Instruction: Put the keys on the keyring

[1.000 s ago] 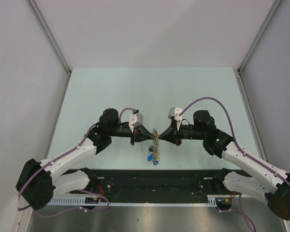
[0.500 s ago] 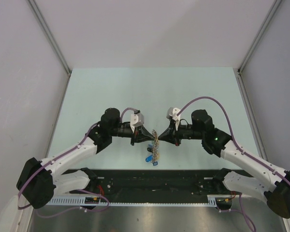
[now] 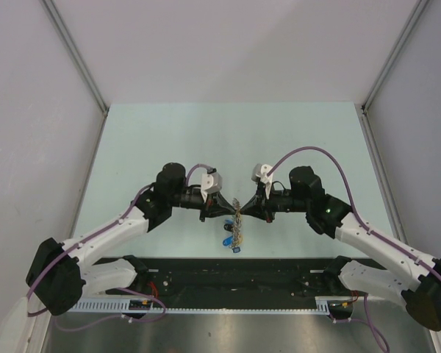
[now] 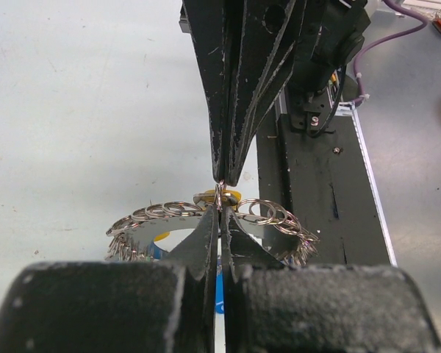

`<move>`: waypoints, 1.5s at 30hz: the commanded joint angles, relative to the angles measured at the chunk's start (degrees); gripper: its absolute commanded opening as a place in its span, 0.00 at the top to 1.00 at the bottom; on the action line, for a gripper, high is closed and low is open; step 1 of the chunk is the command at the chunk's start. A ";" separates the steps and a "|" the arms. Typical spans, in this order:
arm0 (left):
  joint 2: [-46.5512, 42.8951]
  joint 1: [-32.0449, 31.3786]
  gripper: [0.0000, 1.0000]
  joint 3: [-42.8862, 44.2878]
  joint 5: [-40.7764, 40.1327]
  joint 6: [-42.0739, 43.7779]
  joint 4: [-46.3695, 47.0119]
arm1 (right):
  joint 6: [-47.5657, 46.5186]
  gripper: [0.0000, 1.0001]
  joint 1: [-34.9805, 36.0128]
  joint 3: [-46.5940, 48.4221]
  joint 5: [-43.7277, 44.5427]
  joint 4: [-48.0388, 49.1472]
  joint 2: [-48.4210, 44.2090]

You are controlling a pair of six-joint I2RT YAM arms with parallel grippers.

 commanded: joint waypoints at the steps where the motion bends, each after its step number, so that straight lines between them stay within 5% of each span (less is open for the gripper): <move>1: 0.43 -1.32 1.00 3.77 1.21 2.66 -1.95 | -0.91 1.00 0.37 4.51 1.03 2.75 -0.61; 14: 1.31 -1.93 1.00 5.36 -1.87 2.14 -5.39 | -3.37 1.00 0.98 6.45 2.08 -1.11 -0.53; 33: -9.23 -1.14 1.00 -9.40 -16.01 -24.66 26.14 | -7.24 1.00 4.06 4.52 5.33 -5.78 -1.23; 45: -10.02 -1.23 0.99 -14.68 -16.11 -27.05 36.37 | -2.41 1.00 4.23 1.18 3.75 1.44 -0.79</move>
